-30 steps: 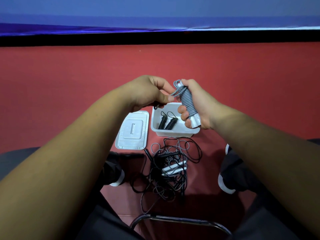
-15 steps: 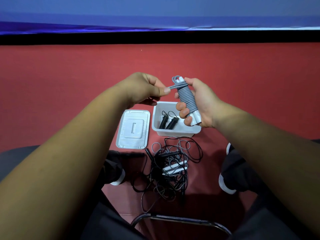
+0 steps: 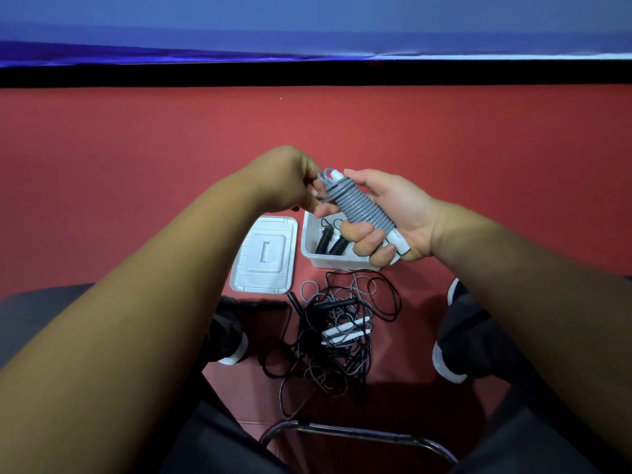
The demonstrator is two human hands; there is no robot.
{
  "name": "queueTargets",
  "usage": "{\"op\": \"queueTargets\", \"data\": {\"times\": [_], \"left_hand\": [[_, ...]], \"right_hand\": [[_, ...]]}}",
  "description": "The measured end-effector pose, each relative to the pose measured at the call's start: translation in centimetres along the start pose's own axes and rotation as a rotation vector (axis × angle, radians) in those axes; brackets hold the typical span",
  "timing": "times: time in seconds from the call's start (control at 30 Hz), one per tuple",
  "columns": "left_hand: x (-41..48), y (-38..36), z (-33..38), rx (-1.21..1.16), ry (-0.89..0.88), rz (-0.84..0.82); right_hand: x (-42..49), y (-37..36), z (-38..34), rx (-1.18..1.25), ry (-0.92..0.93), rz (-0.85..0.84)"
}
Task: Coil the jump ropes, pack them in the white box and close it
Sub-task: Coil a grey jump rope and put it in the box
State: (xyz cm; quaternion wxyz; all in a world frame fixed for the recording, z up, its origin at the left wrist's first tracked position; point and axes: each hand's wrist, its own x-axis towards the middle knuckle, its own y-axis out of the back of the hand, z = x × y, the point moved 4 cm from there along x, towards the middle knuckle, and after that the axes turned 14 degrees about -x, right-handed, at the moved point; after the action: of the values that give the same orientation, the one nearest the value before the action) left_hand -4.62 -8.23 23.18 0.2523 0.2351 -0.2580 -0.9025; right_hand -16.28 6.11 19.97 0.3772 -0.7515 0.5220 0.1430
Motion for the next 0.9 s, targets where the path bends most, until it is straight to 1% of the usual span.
{"op": "queueTargets", "data": {"times": [0.13,0.27,0.43,0.63,0.8,0.9], "left_hand": [[-0.2,0.1,0.4,0.081,-0.076,-0.005],[-0.3,0.4,0.4,-0.022,-0.124,0.02],[-0.3,1.2,0.8,-0.153,-0.163,-0.012],[0.1,1.4,0.5,-0.396,-0.09,-0.022],[0.3,0.2,0.6,-0.564,-0.063,0.052],[0.5,-0.3,0.8,-0.636,-0.054,0.098]], "right_hand": [[0.0,-0.3,0.9,-0.033,-0.064,-0.108],[0.0,-0.3,0.8,-0.061,-0.067,-0.103],[0.0,0.2,0.3,-0.125,-0.024,-0.011],[0.3,0.8,0.4,-0.176,-0.016,0.134],[0.2,1.2,0.2,-0.234,0.0,0.267],[0.2,1.5,0.1,-0.228,0.007,0.309]]}}
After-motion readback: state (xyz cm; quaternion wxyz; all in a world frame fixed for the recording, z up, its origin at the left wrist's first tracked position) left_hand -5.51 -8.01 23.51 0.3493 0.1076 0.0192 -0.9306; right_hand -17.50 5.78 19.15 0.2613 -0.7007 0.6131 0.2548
